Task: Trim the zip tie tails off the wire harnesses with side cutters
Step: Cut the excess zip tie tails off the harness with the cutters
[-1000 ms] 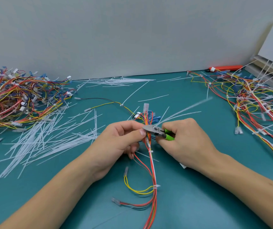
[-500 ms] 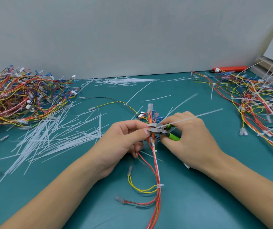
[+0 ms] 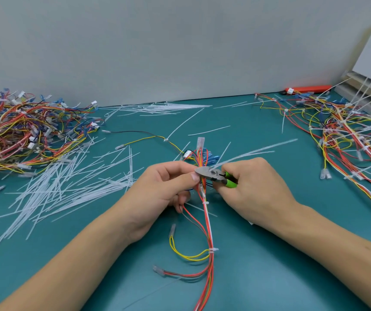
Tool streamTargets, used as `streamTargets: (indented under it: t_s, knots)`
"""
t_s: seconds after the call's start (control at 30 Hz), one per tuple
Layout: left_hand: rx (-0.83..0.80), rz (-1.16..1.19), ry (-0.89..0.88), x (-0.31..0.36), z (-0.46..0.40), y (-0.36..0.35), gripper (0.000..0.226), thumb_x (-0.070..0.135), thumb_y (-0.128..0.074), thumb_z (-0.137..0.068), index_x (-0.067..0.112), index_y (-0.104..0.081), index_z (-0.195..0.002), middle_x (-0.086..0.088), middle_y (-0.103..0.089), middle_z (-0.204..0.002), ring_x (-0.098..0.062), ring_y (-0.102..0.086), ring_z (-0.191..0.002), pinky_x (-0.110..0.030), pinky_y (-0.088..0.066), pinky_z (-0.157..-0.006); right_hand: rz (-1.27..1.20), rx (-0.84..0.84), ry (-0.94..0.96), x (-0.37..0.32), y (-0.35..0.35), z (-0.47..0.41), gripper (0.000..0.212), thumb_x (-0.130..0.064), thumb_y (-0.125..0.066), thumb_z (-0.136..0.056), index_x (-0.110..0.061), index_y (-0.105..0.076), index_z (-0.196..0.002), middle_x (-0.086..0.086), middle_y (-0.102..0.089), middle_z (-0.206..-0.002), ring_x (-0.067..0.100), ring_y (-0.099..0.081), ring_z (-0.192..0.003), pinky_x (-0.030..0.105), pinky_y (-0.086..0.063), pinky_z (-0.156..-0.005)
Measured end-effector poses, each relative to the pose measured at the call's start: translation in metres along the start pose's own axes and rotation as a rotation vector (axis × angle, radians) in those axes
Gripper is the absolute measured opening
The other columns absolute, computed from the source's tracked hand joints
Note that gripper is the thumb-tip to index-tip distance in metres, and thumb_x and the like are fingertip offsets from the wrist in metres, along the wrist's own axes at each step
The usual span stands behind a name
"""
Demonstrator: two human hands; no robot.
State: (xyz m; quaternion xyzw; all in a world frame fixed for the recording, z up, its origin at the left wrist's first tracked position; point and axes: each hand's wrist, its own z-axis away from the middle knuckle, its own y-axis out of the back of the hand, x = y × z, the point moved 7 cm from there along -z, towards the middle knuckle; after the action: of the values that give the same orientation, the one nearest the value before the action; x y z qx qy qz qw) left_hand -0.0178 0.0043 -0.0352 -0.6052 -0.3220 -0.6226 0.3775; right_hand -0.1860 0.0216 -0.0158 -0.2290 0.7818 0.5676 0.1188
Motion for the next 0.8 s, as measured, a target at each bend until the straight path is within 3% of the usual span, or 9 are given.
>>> streamTargets:
  t_s: [0.1, 0.2, 0.33, 0.43, 0.63, 0.8]
  knots:
    - [-0.002, 0.002, 0.003, 0.0003, -0.0002, -0.0003, 0.010, 0.025, -0.069, -0.088, 0.021, -0.078, -0.090, -0.004, -0.068, -0.082, -0.012, -0.047, -0.057, -0.020, -0.044, -0.051, -0.002, -0.001, 0.001, 0.0012, -0.0003, 0.0000, 0.042, -0.046, -0.054, -0.079, -0.016, -0.033, -0.058, 0.003, -0.034, -0.048, 0.029, -0.036, -0.054, 0.032, -0.026, -0.045]
    - [-0.006, -0.006, 0.000, 0.0007, 0.0003, -0.0012, 0.011, 0.024, -0.067, -0.089, 0.022, -0.078, -0.092, 0.002, -0.068, -0.077, -0.012, -0.047, -0.057, -0.020, -0.044, -0.052, -0.018, 0.015, 0.031, 0.0016, 0.0000, 0.0008, 0.037, -0.042, -0.055, -0.080, -0.015, -0.038, -0.060, 0.001, -0.039, -0.051, 0.026, -0.040, -0.056, 0.035, -0.033, -0.048]
    - [0.023, 0.028, 0.014, -0.0009, -0.0001, 0.0015, 0.013, 0.016, -0.067, -0.096, 0.021, -0.079, -0.095, 0.004, -0.068, -0.076, -0.011, -0.046, -0.056, -0.019, -0.044, -0.050, -0.046, 0.009, 0.074, -0.0016, 0.0006, -0.0013, 0.020, -0.037, -0.057, -0.080, -0.021, -0.059, -0.070, -0.006, -0.055, -0.066, 0.020, -0.050, -0.076, 0.040, -0.047, -0.072]
    - [0.038, 0.057, 0.032, -0.0014, -0.0010, 0.0035, 0.010, 0.020, -0.069, -0.092, 0.019, -0.078, -0.096, 0.003, -0.067, -0.078, -0.011, -0.048, -0.055, -0.019, -0.043, -0.050, -0.097, 0.029, 0.064, -0.0028, 0.0039, -0.0021, 0.004, -0.037, -0.060, -0.079, -0.040, -0.059, -0.078, -0.014, -0.062, -0.078, 0.017, -0.052, -0.083, 0.043, -0.047, -0.085]
    - [0.032, 0.036, 0.031, -0.0028, -0.0013, 0.0037, 0.009, 0.020, -0.069, -0.092, 0.021, -0.078, -0.094, -0.005, -0.068, -0.084, -0.011, -0.048, -0.055, -0.020, -0.044, -0.050, -0.136, 0.016, 0.061, -0.0060, 0.0065, -0.0017, 0.017, -0.037, -0.059, -0.078, -0.052, -0.053, -0.080, -0.016, -0.063, -0.079, 0.014, -0.053, -0.084, 0.045, -0.048, -0.087]
    - [0.047, 0.016, 0.018, -0.0022, -0.0015, 0.0027, 0.015, 0.013, -0.066, -0.096, 0.021, -0.078, -0.091, -0.006, -0.068, -0.083, -0.012, -0.048, -0.055, -0.020, -0.044, -0.050, -0.135, 0.016, 0.050, -0.0071, 0.0066, -0.0007, 0.011, -0.036, -0.059, -0.078, -0.040, -0.067, -0.085, -0.014, -0.065, -0.079, 0.017, -0.055, -0.084, 0.045, -0.049, -0.086]
